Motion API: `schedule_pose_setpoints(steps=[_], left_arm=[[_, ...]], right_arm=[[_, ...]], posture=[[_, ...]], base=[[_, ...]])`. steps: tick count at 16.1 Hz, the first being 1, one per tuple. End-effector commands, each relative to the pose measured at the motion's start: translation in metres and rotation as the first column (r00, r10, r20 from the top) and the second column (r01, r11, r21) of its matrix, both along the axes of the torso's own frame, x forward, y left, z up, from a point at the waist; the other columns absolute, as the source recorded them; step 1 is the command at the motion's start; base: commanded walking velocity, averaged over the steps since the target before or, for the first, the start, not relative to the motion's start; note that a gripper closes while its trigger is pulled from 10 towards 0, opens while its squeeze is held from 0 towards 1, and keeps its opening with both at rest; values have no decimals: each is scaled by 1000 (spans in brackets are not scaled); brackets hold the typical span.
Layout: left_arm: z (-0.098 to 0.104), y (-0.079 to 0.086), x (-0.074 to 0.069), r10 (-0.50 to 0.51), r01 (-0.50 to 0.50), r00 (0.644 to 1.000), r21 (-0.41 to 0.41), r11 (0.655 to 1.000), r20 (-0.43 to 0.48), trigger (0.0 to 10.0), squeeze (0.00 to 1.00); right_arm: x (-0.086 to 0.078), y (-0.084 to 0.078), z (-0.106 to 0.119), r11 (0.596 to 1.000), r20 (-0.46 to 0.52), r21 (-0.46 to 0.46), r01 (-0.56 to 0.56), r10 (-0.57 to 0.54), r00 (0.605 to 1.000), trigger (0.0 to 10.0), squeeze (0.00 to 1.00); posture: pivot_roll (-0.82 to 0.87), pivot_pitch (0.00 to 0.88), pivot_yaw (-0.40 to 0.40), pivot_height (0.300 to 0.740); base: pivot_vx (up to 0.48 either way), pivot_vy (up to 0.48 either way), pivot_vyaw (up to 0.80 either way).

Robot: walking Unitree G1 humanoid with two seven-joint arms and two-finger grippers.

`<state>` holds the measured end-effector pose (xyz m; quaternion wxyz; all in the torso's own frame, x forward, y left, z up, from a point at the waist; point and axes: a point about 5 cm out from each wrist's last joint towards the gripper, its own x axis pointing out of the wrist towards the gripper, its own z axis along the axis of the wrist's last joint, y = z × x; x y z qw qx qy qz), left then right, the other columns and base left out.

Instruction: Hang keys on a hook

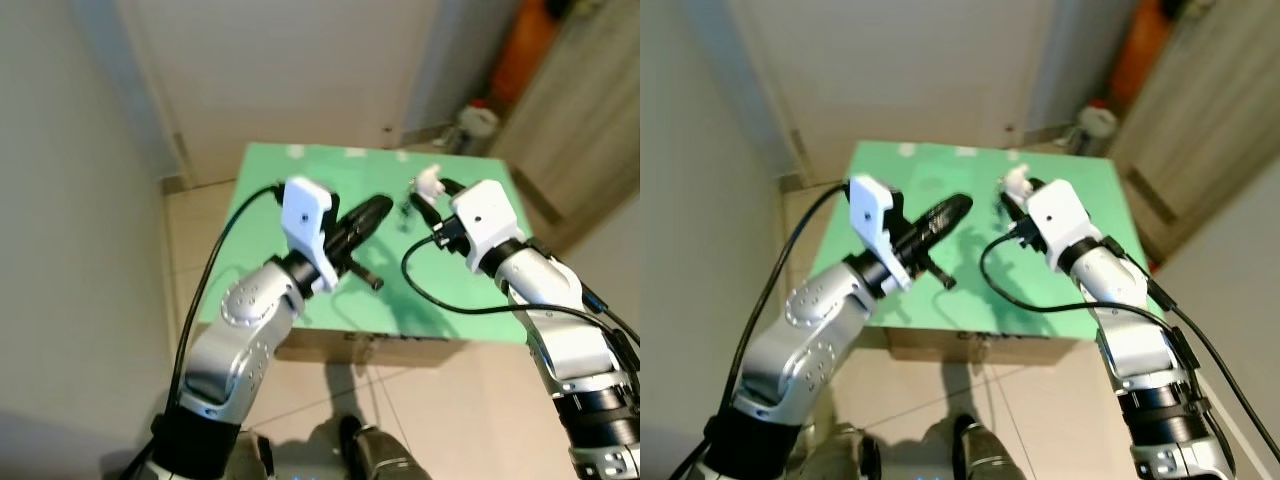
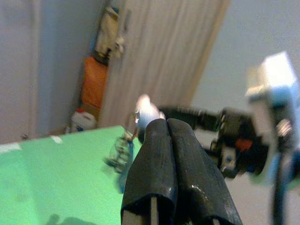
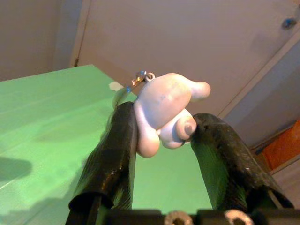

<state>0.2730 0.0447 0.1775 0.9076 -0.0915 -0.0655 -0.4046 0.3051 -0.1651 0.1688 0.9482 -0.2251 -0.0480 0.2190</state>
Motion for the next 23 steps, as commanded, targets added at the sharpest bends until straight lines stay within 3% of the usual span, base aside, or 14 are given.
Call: schedule_pose_setpoints(steps=[1,3,4,5,9,11,13,14,16,23], left_arm=[[-9,-2,-1,-2,2,1000,30,1000,-9,10000,0],[-16,-3,-4,-4,5,1000,63,998,-11,10000,0],[-17,-3,-5,-5,6,1000,65,998,-12,10000,0],[-18,-4,-7,-5,6,1000,61,998,-15,10000,0],[-20,-5,-7,17,-17,1000,53,998,-5,10000,0],[-29,-1,-2,72,-70,997,67,995,-23,10000,0],[-41,4,1,114,-109,991,76,991,-66,10000,0],[-46,5,1,123,-116,990,94,989,-71,10000,0],[-50,6,-1,127,-119,989,97,988,-77,10000,0],[-40,7,5,123,-121,992,89,989,-18,10000,0]], right_arm=[[-8,3,-6,999,-34,-27,-46,45,998,10000,0],[-16,3,-16,971,-52,-227,-80,70,996,10000,0],[-16,0,-15,962,-48,-264,-71,61,997,10000,0],[-8,-13,-7,940,-14,-340,14,-20,1000,10000,0],[-2,-21,2,919,20,-382,96,-95,995,10000,0],[-2,-12,-14,934,-33,-344,99,-118,993,10000,0],[-6,8,-39,975,-130,-204,82,-110,985,10000,0],[-10,18,-47,989,-172,-137,55,-78,982,10000,0],[-17,31,-52,996,-194,-94,-1,-18,981,10000,0],[-7,19,-35,989,-153,-136,-60,39,987,10000,0]], posture=[[30,109,-17,740],[26,106,-20,740],[23,113,-23,740],[23,117,-27,740],[26,121,-38,740],[25,118,-40,740],[28,119,-38,740],[29,123,-34,740],[30,127,-31,740],[31,125,-40,740]], base=[[0,0,-781],[0,0,-781],[0,0,-775],[0,0,-781],[0,0,-777],[0,0,-778],[0,0,-775],[0,0,-775],[0,0,-775],[0,0,-779]])
